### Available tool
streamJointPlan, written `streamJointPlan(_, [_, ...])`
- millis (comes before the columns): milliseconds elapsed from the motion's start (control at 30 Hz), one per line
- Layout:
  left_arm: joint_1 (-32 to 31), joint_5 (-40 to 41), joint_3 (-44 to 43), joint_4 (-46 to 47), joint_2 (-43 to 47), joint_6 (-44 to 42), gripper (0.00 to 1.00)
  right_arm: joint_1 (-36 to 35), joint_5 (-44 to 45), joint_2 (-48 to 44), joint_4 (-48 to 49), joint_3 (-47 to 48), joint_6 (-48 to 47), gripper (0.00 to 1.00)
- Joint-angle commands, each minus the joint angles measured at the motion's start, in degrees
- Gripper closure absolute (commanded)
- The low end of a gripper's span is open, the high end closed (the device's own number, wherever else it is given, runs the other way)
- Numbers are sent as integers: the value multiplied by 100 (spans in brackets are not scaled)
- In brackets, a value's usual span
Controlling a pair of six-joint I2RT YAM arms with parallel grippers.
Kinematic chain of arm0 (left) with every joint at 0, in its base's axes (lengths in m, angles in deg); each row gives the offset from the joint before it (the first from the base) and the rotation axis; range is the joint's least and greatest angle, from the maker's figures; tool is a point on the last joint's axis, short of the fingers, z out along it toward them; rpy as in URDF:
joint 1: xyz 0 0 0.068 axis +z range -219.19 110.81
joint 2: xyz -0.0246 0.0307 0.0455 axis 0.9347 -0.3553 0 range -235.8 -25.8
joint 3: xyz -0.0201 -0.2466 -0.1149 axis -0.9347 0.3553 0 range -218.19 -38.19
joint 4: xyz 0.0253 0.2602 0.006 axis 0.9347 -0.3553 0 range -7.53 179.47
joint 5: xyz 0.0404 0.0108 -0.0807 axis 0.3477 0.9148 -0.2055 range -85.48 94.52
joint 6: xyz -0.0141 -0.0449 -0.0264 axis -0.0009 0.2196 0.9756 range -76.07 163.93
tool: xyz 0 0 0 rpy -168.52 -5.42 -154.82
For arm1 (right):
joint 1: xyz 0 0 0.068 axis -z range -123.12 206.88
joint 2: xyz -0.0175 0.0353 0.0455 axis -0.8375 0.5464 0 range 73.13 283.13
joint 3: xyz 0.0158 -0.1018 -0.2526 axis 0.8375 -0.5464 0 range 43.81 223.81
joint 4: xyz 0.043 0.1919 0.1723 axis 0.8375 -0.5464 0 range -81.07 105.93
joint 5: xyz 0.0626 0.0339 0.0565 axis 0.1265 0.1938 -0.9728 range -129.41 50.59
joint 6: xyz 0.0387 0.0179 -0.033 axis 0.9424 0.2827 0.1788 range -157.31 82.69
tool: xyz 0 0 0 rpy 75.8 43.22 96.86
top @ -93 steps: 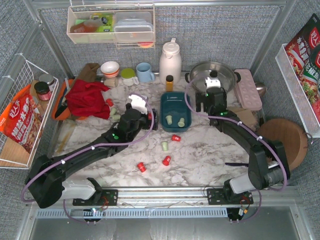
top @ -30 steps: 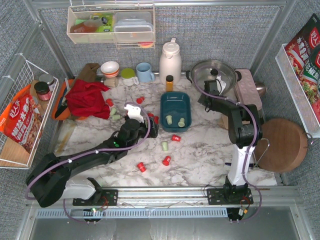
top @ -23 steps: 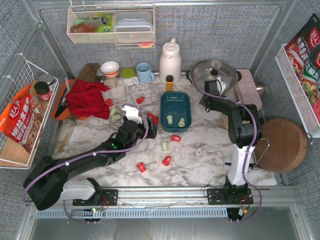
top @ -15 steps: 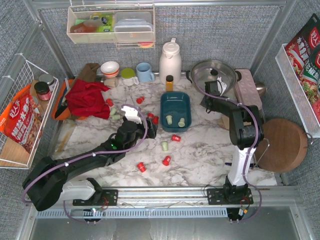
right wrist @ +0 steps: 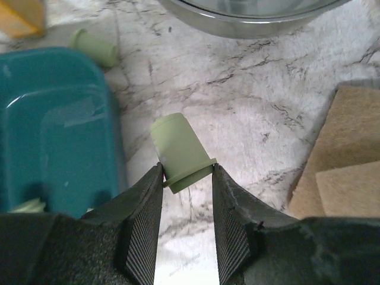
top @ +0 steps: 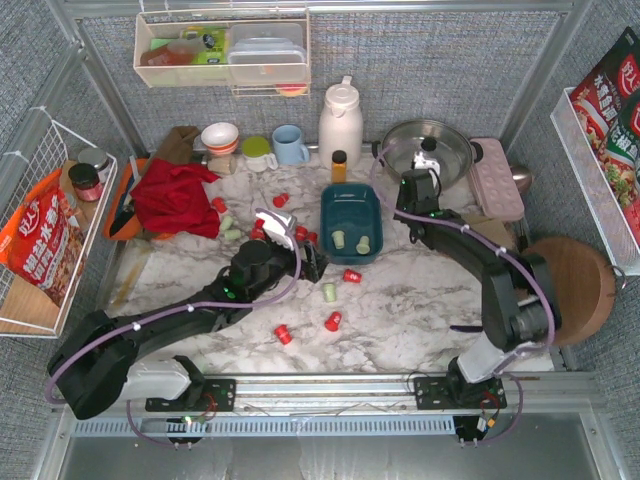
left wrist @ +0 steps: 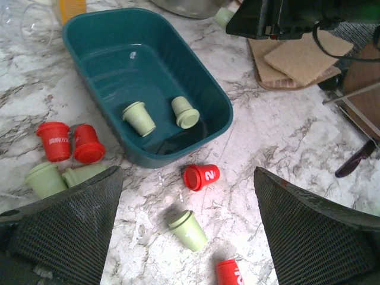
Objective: Mix the coffee capsules in the storage basket
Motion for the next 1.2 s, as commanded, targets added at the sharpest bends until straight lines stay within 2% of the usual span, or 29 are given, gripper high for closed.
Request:
streamJointPlan(0, [-5,-396,-144,235,-54,-372,1,-324,-72,-694,152,-286,-855,68])
streamJointPlan(133, [0,-142,-166,-1,44,-385,1,-915,-776,-1127,-189,-280,-1362,67])
streamJointPlan(300, [0,222,-201,-819,199,-155,1,-1584,-1413,-763,-588,-15,-1380,59])
streamJointPlan(600, [0,-108,-471,-2740,353,546,1,-1779,-1618,-179,-357,1,-1070,48])
streamJointPlan(833, [-18,337,-580,-4155,531,1351,1,-1783,-1541,-646,-583,-73,-1084,27])
streamJointPlan(900, [-25,394,-594,-4571,580,1640,1,-1783,-1316,-910,-727,-86,-1016,19])
streamJointPlan(967, [-43,445,-618,-4981,623,1966,3,-1783,-1151,-1188,-871,-129,-1019,3])
streamJointPlan(1167, [-236,563,-575,-5905,853,2968,13,-1783,-609,-2028,-845,-633,-855,1])
